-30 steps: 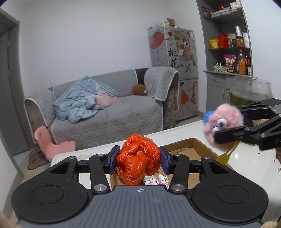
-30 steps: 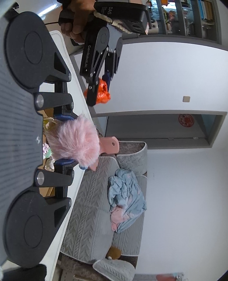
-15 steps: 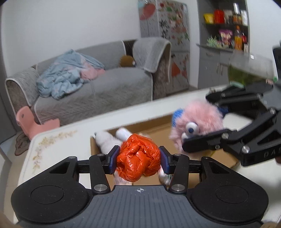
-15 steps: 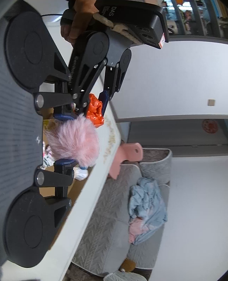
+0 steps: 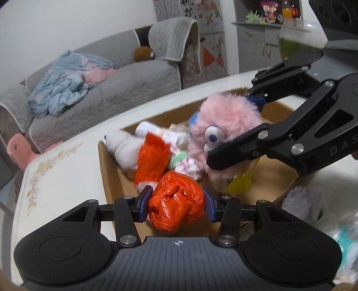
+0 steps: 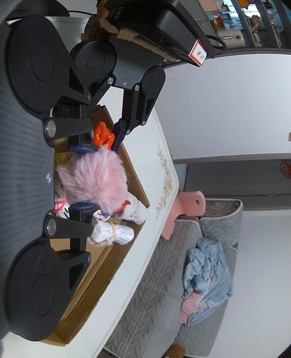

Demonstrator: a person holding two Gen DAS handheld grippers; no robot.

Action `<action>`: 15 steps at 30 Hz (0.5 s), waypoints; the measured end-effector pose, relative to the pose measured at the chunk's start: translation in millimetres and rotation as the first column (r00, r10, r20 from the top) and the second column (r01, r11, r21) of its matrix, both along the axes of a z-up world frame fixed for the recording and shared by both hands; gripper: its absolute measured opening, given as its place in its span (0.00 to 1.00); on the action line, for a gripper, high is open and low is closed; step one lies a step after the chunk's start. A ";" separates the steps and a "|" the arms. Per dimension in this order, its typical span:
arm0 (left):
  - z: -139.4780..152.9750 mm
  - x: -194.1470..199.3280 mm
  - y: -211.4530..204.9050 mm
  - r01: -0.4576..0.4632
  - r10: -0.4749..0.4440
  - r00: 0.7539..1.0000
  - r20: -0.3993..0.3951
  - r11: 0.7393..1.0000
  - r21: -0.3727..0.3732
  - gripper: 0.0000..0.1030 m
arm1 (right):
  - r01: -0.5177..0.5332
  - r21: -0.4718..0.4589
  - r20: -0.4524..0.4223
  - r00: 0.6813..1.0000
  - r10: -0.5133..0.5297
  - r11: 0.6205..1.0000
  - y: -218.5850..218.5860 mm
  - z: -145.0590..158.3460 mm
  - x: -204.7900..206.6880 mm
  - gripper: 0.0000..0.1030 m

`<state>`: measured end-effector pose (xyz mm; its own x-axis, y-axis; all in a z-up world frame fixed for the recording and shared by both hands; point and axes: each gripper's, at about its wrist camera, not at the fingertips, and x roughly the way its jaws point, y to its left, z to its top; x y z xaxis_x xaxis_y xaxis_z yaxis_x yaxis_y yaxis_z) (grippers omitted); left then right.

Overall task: Organize objects
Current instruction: 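Lower both objects into the tray and open both grippers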

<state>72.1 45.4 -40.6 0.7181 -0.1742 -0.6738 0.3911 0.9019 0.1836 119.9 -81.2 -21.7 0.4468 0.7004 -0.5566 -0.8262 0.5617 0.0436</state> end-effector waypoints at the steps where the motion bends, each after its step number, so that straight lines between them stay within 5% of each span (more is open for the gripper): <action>1: -2.1 1.1 1.9 -0.003 0.003 1.000 -0.006 1.000 0.003 0.52 | -0.003 -0.002 -0.006 1.000 0.003 1.000 1.5 -1.7 1.1 0.36; 15: -12.3 10.3 12.7 -0.058 0.059 0.995 -0.077 0.998 0.018 0.51 | -0.063 -0.135 -0.023 0.998 0.060 0.989 31.6 -19.5 7.5 0.36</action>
<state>82.4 58.2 -52.9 0.6725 -0.1224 -0.7299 0.3512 0.9209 0.1692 127.4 -49.6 -41.3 0.3941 0.6436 -0.6561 -0.8590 0.5118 -0.0140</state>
